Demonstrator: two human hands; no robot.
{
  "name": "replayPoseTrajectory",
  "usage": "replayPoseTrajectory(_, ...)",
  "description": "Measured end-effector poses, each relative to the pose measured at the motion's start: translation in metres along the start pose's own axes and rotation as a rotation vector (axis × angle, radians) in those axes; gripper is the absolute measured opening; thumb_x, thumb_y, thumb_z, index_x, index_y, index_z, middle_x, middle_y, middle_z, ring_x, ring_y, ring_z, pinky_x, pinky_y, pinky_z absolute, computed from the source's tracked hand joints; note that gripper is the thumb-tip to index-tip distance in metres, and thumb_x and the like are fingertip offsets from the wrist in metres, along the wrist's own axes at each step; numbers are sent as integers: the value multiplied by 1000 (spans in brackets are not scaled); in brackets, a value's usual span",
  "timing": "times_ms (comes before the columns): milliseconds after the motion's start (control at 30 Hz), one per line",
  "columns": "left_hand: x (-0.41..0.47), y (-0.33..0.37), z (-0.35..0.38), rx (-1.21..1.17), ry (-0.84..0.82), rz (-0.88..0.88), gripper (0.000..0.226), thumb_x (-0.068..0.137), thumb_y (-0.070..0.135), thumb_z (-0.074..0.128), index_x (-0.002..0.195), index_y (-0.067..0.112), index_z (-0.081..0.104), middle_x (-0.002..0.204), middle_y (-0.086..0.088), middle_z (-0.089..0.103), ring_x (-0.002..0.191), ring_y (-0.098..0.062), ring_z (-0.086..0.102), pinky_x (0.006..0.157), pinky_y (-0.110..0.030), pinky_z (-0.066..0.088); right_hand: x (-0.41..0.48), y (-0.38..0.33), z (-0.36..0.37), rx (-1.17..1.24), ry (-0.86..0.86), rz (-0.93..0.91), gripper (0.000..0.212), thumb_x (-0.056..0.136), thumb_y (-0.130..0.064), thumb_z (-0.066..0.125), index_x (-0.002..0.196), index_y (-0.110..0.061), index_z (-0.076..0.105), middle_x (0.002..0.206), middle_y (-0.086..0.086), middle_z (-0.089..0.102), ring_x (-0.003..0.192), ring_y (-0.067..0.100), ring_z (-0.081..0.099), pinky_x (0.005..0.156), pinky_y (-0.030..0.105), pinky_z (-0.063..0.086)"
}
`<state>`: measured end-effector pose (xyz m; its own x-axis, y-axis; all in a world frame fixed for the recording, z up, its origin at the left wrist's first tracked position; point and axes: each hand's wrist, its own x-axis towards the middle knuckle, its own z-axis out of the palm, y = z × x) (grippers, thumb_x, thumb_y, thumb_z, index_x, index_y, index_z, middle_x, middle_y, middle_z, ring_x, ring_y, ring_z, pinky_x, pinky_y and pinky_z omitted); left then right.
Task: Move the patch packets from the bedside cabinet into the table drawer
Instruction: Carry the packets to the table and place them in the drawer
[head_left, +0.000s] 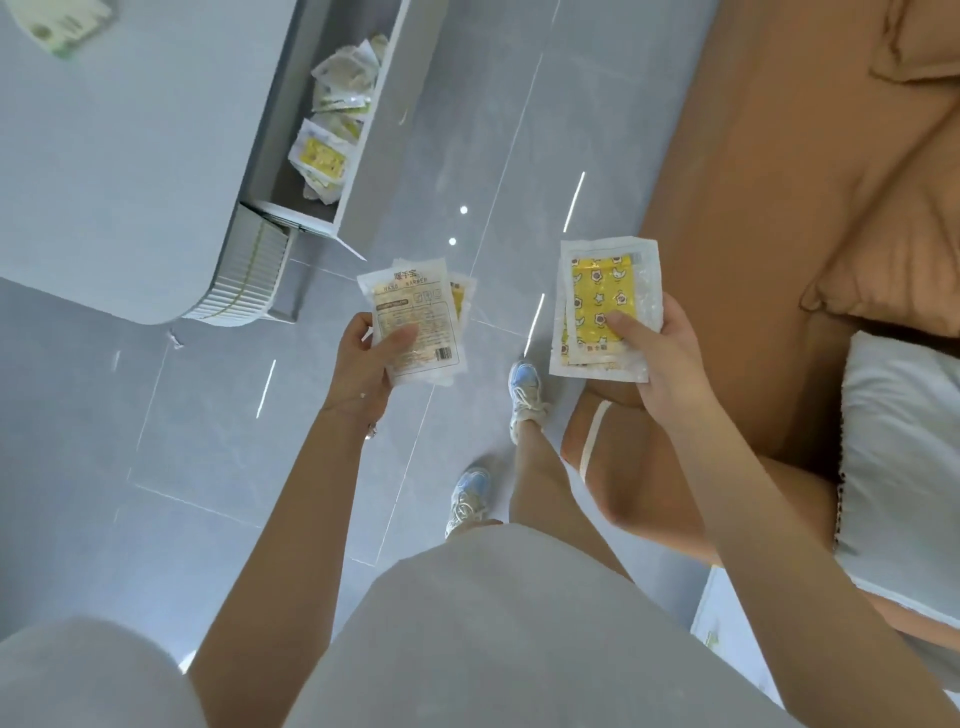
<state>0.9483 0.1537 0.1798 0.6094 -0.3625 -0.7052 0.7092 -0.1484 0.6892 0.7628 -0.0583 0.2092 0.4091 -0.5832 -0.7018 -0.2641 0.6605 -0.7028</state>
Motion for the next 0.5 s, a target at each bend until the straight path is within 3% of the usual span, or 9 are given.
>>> replayPoseTrajectory(133,28,19,26,-57,54,-20,19,85,-5,61,90,11,53,99,-3,69,91,-20,70,71,-33,58,43,-34,18,-51,-36,38,29,83,1,67,103,-17,60,103,6,71,90,22,71,85,46,57)
replayPoseTrajectory(267,52,42,42,-74,114,-37,19,84,-5,62,91,9,51,101,-7,67,86,-20,70,68,-29,57,81,-68,39,-133,-100,80,31,83,0,68,106,-18,59,112,10,69,101,28,68,88,46,55)
replayPoseTrajectory(500,104,97,52,-155,214,10,20,86,-3,61,97,7,49,103,-8,66,91,-23,68,72,-34,59,142,-131,87,-260,-193,84,29,83,0,68,104,-19,60,106,6,70,98,27,69,86,44,55)
